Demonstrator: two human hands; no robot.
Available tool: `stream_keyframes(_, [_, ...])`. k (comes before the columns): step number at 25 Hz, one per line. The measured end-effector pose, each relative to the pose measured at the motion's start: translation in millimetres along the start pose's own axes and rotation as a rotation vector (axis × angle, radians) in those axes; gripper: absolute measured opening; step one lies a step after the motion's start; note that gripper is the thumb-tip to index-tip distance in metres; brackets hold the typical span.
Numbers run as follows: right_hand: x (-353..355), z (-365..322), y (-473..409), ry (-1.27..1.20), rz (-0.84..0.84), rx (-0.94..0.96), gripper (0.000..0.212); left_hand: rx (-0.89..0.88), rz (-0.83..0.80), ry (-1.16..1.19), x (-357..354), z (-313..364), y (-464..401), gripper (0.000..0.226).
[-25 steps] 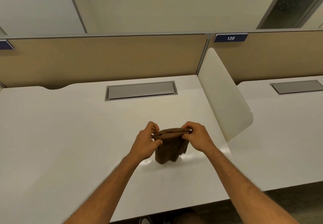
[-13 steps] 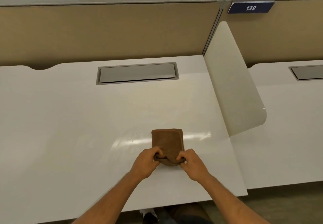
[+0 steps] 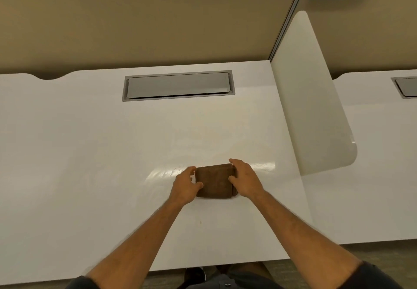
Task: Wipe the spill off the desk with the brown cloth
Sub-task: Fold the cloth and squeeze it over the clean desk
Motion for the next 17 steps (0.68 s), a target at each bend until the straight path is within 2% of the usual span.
stream_keyframes(3, [-27,-8,4,0.219,0.005,0.288,0.073,0.139,0.016,0.042,-15,-25,7,0.066])
stream_keyframes(6, [-67,-10,6,0.474,-0.095,0.517,0.086,0.203,0.002,0.204,-29,-37,8,0.059])
stream_keyframes(11, [-87,5,-1,0.575,-0.123,0.528,0.098,0.252,-0.041,0.462,-37,-22,0,0.046])
stream_keyframes(13, [-78,2,1,0.443,-0.082,0.496,0.1,0.227,-0.041,0.531,-35,-5,-2,0.042])
stream_keyframes(14, [-70,-1,3,0.299,-0.035,0.49,0.096,0.198,-0.042,0.54,-34,7,-2,0.04])
stream_keyframes(17, [-36,-7,3,-0.366,0.02,0.342,0.085,0.073,-0.069,0.574,-29,52,-4,0.032])
Point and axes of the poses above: each hand's wrist, its own y-axis away from the middle knuckle, its own x-axis out of the back of the hand, z = x × y, the point moved 7 cm from there along -y, towards the middle knuckle, and after that the axes turned 4 degrees about x, right-handed, at the moved point
